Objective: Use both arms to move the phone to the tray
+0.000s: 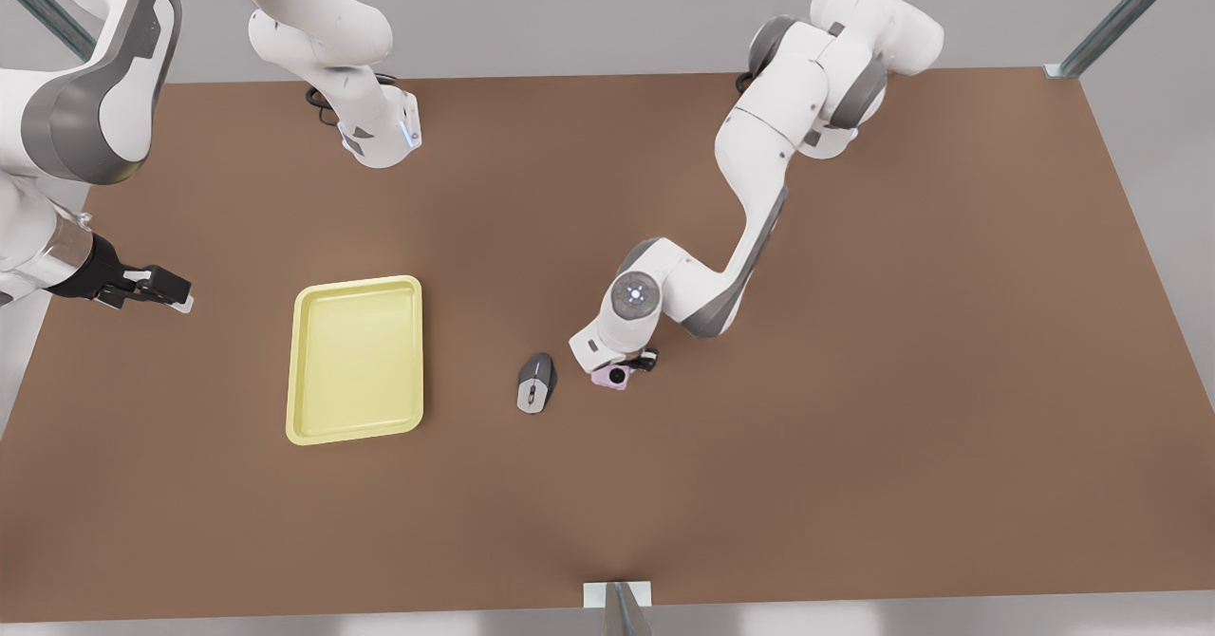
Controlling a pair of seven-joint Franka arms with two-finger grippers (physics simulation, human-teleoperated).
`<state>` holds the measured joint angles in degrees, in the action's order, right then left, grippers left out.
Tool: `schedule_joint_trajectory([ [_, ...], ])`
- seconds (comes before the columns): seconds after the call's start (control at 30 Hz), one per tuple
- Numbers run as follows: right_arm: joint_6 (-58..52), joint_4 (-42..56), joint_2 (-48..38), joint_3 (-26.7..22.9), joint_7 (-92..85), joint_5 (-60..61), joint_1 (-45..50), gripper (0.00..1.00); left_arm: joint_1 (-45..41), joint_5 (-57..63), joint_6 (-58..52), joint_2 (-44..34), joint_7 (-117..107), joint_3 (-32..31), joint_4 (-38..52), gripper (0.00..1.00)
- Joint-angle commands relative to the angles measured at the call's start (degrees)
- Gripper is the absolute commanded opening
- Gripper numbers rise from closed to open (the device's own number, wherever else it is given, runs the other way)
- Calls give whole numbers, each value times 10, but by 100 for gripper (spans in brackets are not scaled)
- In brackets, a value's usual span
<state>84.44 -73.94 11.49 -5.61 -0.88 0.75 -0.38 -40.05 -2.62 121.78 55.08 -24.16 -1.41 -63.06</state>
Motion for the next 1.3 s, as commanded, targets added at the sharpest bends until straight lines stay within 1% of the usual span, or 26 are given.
schedule_joint_trajectory([
  [0.0, 0, 0, -1, 0, 0, 0, 0, 100, -12, 6, -58, 42, -188, -2, 58, 79],
  [0.1, 0, 0, -1, 0, 0, 0, 0, 100, -23, 39, -33, 57, -146, -2, 55, 79],
  [0.33, 0, 0, -1, 0, 0, 0, 0, 100, -22, 50, -23, 72, -123, -2, 49, 80],
  [0.4, 0, 0, -1, 0, 0, 0, 0, 100, -21, 50, -22, 72, -123, -2, 50, 84],
  [0.43, 0, 0, -1, 0, 0, 0, 0, 100, -22, 49, -22, 72, -124, -2, 50, 100],
  [0.6, -10, 2, -13, 2, 2, 3, 1, 100, -20, 48, -37, 60, -127, -2, 51, 100],
  [0.63, -11, 3, -15, 2, 2, 10, 2, 100, -14, 46, -79, 39, -121, 2, 51, 100],
  [0.67, -9, 3, -25, 2, 2, 15, 2, 100, 1, 41, -151, -8, -83, 6, 49, 100],
  [0.7, -9, 19, -25, 2, 1, 15, 2, 100, 45, 31, -237, -58, -44, 7, 49, 100],
  [0.73, -9, 18, -25, 7, 0, 13, 5, 100, 84, 31, -288, -94, -12, 8, 49, 100],
  [0.77, -9, 17, -23, 12, 0, 13, 6, 100, 142, 31, -363, -143, 55, 8, 49, 100],
  [0.8, -5, 17, -18, 39, 1, 13, 6, 100, 183, 31, -408, -174, 105, 9, 49, 100],
  [0.83, -9, 18, -20, 60, 3, 15, 6, 100, 220, 32, -449, -215, 167, 24, 50, 100],
  [0.87, -3, 19, -19, 100, 64, 29, 6, 100, 225, 34, -472, -251, 198, 51, 49, 100],
  [0.9, 0, 18, -12, 159, 173, 15, 10, 100, 265, 37, -466, -323, 224, 41, -21, 100],
  [0.93, 5, 19, 4, 173, 181, 13, 28, 100, 289, 43, -450, -390, 253, 32, -79, 100],
  [0.97, 16, 15, 22, 173, 185, 1, 70, 100, 314, 68, -410, -456, 254, 12, -147, 100],
  [1.0, 23, 16, 38, 173, 194, -3, 106, 100, 336, 75, -391, -493, 255, -3, -184, 100],
  [1.07, 61, 17, 92, 173, 328, -7, 170, 100, 335, 75, -392, -487, 249, 4, -179, 100],
  [1.1, 90, 17, 117, 173, 373, -7, 194, 100, 335, 75, -390, -471, 251, 4, -174, 100],
  [1.13, 122, 20, 142, 167, 405, -12, 238, 100, 336, 72, -389, -460, 254, 4, -166, 100],
  [1.23, 198, 26, 208, 170, 572, -19, 262, 100, 336, 67, -373, -433, 260, 4, -164, 100],
  [1.27, 214, 28, 228, 167, 596, -21, 279, 100, 336, 64, -373, -427, 281, 4, -164, 100],
])
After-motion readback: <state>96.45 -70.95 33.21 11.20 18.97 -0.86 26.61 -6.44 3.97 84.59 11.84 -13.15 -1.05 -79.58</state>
